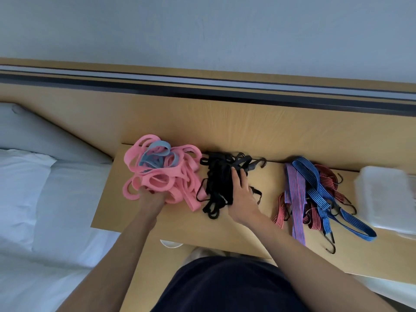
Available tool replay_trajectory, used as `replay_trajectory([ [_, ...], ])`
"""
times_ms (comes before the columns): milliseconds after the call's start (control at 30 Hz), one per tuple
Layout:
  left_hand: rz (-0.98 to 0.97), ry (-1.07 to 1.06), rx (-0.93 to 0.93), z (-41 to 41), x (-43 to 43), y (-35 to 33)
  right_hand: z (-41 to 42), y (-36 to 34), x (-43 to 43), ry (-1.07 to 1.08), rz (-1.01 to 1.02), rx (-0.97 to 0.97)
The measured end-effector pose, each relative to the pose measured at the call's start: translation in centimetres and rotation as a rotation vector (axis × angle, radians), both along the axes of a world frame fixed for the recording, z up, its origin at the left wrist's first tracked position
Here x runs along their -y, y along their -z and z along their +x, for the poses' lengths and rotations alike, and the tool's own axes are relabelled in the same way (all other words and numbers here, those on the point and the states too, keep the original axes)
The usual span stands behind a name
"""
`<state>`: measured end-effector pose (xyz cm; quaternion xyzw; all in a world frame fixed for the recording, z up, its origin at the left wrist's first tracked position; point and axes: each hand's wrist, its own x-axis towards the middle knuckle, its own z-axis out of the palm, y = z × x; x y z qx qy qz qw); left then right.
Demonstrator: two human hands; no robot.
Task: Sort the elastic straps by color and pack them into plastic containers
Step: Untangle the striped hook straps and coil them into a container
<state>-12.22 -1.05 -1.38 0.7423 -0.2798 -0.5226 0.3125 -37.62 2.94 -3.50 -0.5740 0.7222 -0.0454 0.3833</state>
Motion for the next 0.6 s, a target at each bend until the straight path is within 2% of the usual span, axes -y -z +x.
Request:
replay_trajectory([
  [167, 0.051, 0.057, 0.065, 1.1, -2.5, 0.4, 3.1, -0.3, 1.6, 0.017, 0.037, 0.133],
  [333, 0.114, 0.072, 0.204, 1.2, -3.8, 0.6, 2.3, -1.1, 2.1, -0.015, 0.086, 0.131],
  [433, 0.188, 0.077, 0.338, 0.1, -4.1, -0.2, 0.8, -1.7, 1.6, -0.054, 0.046, 0.083],
  [500, 0.108, 0.089, 0.448, -1.1, -4.3, -1.2, -0.4, -2.1, 1.0, -0.052, -0.003, 0.06],
  [600, -0.142, 0.151, 0.608, -3.5, -3.9, -2.3, -2.5, -2.8, -0.3, 0.027, -0.102, 0.056],
])
